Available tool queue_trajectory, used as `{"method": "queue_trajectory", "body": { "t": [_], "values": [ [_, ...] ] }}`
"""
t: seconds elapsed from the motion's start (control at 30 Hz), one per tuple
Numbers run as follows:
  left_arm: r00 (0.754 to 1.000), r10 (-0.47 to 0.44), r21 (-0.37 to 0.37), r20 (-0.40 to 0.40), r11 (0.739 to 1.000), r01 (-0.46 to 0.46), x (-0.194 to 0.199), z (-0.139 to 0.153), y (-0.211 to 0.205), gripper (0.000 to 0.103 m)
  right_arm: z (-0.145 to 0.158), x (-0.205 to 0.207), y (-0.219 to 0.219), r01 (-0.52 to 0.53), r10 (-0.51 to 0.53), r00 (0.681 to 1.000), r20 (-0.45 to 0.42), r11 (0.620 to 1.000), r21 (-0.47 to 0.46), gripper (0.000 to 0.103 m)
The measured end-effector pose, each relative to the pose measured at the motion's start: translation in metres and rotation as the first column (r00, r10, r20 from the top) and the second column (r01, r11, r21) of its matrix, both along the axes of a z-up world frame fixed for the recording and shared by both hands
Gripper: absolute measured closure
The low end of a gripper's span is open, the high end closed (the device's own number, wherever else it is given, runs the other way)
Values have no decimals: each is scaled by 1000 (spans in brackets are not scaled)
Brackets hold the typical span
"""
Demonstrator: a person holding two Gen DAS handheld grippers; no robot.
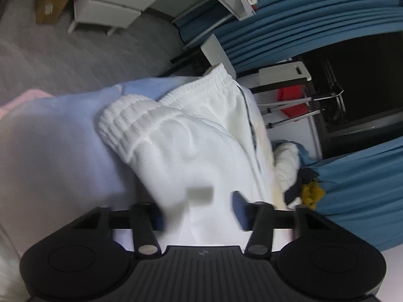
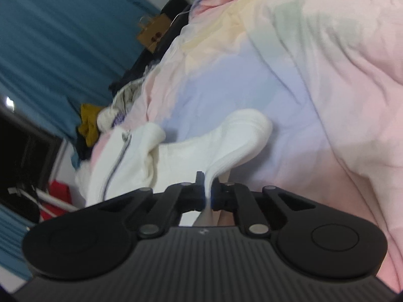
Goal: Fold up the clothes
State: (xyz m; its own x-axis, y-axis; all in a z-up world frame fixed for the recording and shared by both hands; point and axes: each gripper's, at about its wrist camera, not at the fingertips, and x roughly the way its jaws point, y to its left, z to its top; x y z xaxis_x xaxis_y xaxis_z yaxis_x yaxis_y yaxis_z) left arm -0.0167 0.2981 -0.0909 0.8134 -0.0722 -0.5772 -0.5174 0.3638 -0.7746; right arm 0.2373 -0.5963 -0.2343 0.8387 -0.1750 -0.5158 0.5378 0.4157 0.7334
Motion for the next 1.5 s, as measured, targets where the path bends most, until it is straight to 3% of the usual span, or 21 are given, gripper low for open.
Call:
{"method": "queue_trajectory", "body": {
  "t": [0.03,0.1,0.17,0.33,0.5,0.7,0.9,1.07,1.27,1.37,1.5],
  "values": [
    [1000,0,9,-5,1000,0,1,0,0,83,0,-3,-1,12,-12,1000,3,1000,6,97],
    [1000,3,1,-9,1000,-3,1,0,2,95,-1,-8,-3,37,-38,999,9,999,18,97],
    [1000,28,32,9,999,-28,-5,6,3,100,-2,-13,-5,62,-62,998,14,998,30,97],
    [994,61,81,96,994,-69,-27,26,9,101,15,-25,-1,65,-63,996,68,997,-32,97],
    [990,42,75,134,996,-52,-48,40,8,101,33,-44,-1,83,-72,990,121,992,-93,97],
    [990,27,60,142,998,-36,-64,50,9,101,29,-54,-13,88,-82,994,76,994,-70,97],
    [984,21,60,175,998,-32,-45,87,12,101,47,-49,-11,90,-83,989,125,995,-50,97],
    [978,24,45,209,998,-34,12,122,29,101,88,7,-1,51,-35,984,173,995,-88,98],
    [984,24,48,179,998,-33,142,135,69,101,135,140,22,4,28,990,137,974,-228,98],
    [993,-1,110,121,994,-13,230,124,86,101,142,215,38,-24,53,995,80,946,-324,98],
    [1000,-13,151,11,988,12,327,89,96,100,121,304,59,-71,72,997,-15,890,-450,97]
  ]
}}
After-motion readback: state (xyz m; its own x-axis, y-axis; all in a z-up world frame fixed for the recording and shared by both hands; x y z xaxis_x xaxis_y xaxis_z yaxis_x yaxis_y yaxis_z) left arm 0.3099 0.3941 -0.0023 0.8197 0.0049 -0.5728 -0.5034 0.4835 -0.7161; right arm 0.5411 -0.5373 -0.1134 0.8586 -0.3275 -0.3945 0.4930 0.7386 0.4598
